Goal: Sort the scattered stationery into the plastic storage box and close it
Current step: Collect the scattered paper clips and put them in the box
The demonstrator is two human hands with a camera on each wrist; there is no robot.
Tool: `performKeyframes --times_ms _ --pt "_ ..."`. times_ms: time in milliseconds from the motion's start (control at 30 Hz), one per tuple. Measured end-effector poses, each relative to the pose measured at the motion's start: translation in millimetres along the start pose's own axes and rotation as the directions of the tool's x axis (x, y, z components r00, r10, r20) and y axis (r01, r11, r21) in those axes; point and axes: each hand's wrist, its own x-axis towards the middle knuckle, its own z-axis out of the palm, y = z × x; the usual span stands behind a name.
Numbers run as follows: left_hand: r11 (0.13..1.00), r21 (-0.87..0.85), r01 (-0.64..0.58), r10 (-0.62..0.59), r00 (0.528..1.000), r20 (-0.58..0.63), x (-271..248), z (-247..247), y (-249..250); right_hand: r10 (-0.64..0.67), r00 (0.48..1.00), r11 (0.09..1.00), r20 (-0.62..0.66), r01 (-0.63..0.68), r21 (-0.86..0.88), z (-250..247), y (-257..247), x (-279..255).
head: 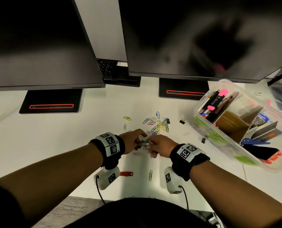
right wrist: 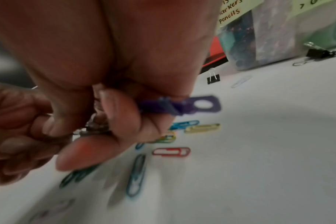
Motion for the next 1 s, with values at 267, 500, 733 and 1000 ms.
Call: performKeyframes --times_ms 267,500,733,1000 --pt "0.982 0.169 0.082 -0.084 0.996 0.006 -11 2 -12 0.074 0.995 0.995 -0.059 -0.07 0.078 12 17 -9" --pt "0.777 0.616 -0.127 0.016 0.983 0.181 -34 1 -27 0.18 0.968 0.976 -0.177 -0.154 0.152 3 27 -9" --pt "0.704 0.682 -0.196 0.11 0.98 0.168 -20 3 -40 0.177 0.954 0.978 -0.243 -0.143 0.151 -5 21 -7" --pt "0.737 0.663 -0.129 0.112 0.991 0.068 -1 -3 -38 0.138 0.958 0.984 -0.25 -0.106 0.14 -10 6 -5"
